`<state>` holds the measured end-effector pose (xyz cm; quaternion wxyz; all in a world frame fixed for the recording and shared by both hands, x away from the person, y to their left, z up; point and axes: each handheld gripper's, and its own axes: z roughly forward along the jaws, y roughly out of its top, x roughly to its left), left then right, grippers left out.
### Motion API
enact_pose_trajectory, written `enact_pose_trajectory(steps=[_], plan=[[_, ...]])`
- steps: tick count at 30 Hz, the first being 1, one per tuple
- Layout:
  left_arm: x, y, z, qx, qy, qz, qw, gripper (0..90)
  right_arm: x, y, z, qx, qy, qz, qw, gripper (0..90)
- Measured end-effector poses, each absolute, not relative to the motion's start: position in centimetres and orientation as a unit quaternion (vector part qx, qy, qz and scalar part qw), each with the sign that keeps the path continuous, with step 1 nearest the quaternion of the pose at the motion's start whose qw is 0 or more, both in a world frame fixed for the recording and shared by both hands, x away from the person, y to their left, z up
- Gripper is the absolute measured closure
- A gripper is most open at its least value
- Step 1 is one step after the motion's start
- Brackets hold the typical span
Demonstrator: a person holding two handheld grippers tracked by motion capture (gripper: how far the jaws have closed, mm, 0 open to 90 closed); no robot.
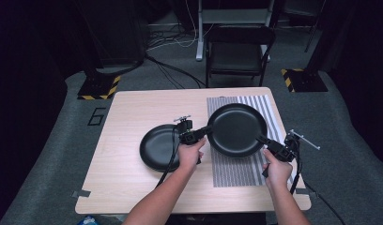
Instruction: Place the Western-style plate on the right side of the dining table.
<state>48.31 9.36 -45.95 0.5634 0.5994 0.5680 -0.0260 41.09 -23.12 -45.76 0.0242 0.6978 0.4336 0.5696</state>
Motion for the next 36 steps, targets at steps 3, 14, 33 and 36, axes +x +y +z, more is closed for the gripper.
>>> enact_pose_trajectory(steps=[3, 14, 33, 36], plan=[[48.5, 8.9, -46.1, 0.602, 0.568, -0.030, 0.561, 80.7, 41.0, -23.6, -46.0, 0.700, 0.429, 0.570, 0.025, 80.9], [49.1, 7.5, -47.2, 0.599, 0.571, -0.039, 0.560, 80.6, 41.3, -24.9, -46.4, 0.704, 0.432, 0.563, 0.035, 80.9], [49.8, 6.0, -49.7, 0.605, 0.583, -0.043, 0.541, 80.3, 42.0, -26.4, -49.0, 0.713, 0.437, 0.548, 0.032, 80.8], [50.0, 5.9, -50.1, 0.608, 0.585, -0.041, 0.535, 80.3, 42.3, -26.4, -49.5, 0.714, 0.437, 0.546, 0.027, 80.6]])
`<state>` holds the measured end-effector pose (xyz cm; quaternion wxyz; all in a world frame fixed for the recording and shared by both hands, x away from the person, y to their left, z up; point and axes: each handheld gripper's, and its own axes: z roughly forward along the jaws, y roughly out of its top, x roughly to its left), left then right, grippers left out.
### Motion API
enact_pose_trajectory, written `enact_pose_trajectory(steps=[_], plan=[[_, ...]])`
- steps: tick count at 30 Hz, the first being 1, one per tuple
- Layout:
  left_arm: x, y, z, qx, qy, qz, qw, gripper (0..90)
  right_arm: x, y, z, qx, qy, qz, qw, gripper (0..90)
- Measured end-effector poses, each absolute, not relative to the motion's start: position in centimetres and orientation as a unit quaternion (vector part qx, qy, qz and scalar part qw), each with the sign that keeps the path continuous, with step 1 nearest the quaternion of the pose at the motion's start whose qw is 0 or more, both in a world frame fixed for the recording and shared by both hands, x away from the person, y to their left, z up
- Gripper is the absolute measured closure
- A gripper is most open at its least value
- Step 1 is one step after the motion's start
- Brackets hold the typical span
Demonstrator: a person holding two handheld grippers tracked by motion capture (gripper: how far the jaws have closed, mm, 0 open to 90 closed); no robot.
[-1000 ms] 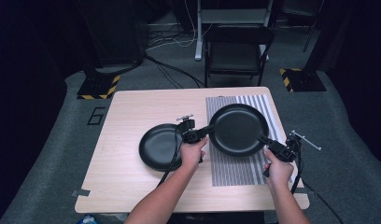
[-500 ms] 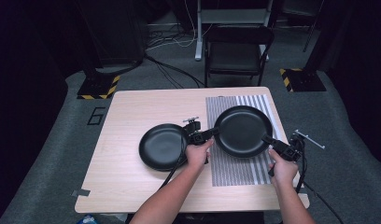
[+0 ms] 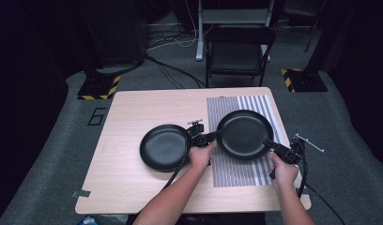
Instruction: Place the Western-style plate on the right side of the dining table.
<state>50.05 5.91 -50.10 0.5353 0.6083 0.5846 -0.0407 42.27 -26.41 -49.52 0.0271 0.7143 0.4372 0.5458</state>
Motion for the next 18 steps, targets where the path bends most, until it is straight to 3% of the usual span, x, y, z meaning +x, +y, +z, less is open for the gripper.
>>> enact_pose_trajectory(steps=[18], plan=[[50.8, 5.3, -52.0, 0.612, 0.604, -0.043, 0.509, 80.0, 43.7, -26.9, -52.1, 0.732, 0.421, 0.536, 0.003, 80.5]])
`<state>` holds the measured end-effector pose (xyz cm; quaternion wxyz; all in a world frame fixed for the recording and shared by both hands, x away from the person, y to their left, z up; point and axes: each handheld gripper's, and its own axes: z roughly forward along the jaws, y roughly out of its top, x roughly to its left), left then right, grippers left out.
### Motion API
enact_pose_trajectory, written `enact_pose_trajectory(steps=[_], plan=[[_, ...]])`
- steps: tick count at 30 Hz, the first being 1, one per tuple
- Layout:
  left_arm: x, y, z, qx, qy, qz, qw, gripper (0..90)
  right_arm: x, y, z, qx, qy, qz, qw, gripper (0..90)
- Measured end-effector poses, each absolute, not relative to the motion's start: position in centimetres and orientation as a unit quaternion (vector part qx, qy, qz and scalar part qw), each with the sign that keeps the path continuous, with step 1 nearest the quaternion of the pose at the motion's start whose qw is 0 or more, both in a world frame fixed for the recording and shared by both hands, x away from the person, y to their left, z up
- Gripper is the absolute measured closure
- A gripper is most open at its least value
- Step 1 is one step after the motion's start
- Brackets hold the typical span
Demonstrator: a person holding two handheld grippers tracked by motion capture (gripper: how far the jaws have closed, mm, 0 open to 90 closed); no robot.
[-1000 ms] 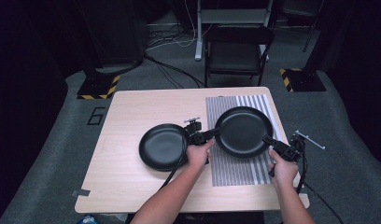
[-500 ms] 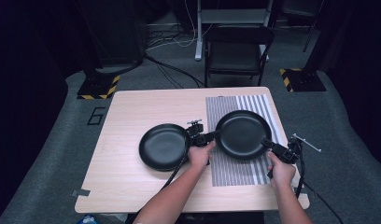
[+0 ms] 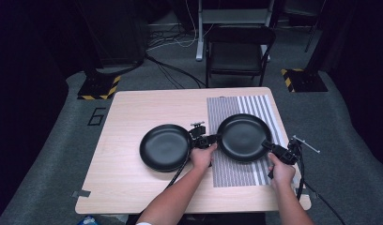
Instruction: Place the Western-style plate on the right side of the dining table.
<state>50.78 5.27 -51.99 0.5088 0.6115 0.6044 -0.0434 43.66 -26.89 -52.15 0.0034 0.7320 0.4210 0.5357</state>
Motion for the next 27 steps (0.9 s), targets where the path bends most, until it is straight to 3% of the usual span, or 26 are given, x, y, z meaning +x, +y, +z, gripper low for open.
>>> enact_pose_trajectory(steps=[27], plan=[[52.3, 4.8, -52.8, 0.609, 0.621, -0.040, 0.492, 79.5, 45.3, -26.6, -53.1, 0.758, 0.398, 0.517, -0.006, 80.3]])
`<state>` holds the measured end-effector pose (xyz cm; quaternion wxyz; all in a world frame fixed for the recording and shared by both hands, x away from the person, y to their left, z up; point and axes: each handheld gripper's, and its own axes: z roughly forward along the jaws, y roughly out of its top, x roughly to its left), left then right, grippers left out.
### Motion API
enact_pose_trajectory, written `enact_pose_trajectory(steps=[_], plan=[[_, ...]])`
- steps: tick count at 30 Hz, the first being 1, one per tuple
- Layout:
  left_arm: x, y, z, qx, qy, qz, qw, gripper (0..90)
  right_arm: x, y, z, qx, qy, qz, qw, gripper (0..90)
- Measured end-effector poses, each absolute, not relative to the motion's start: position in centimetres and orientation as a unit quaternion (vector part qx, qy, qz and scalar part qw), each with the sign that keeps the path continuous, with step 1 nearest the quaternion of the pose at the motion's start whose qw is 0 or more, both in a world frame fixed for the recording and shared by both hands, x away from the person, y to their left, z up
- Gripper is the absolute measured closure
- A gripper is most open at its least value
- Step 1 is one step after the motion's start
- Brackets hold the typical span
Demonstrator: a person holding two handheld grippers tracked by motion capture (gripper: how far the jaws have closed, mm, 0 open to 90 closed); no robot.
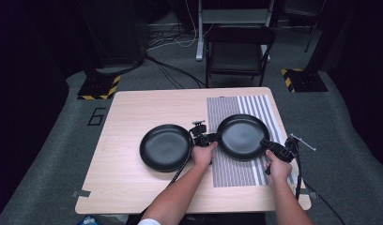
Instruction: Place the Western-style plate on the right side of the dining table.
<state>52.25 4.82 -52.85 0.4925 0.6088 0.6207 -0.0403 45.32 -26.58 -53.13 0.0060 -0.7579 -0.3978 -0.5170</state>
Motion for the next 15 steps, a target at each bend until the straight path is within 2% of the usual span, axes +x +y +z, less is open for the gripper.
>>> enact_pose_trajectory(steps=[11, 15], plan=[[52.43, 4.50, -53.01, 0.616, 0.620, -0.028, 0.486, 78.7, 45.65, -26.43, -53.85, -0.774, -0.391, -0.497, 0.016, 78.3], [52.46, 4.21, -52.77, 0.627, 0.615, -0.016, 0.477, 76.9, 45.63, -26.36, -53.93, -0.775, -0.392, -0.496, 0.005, 77.9]])
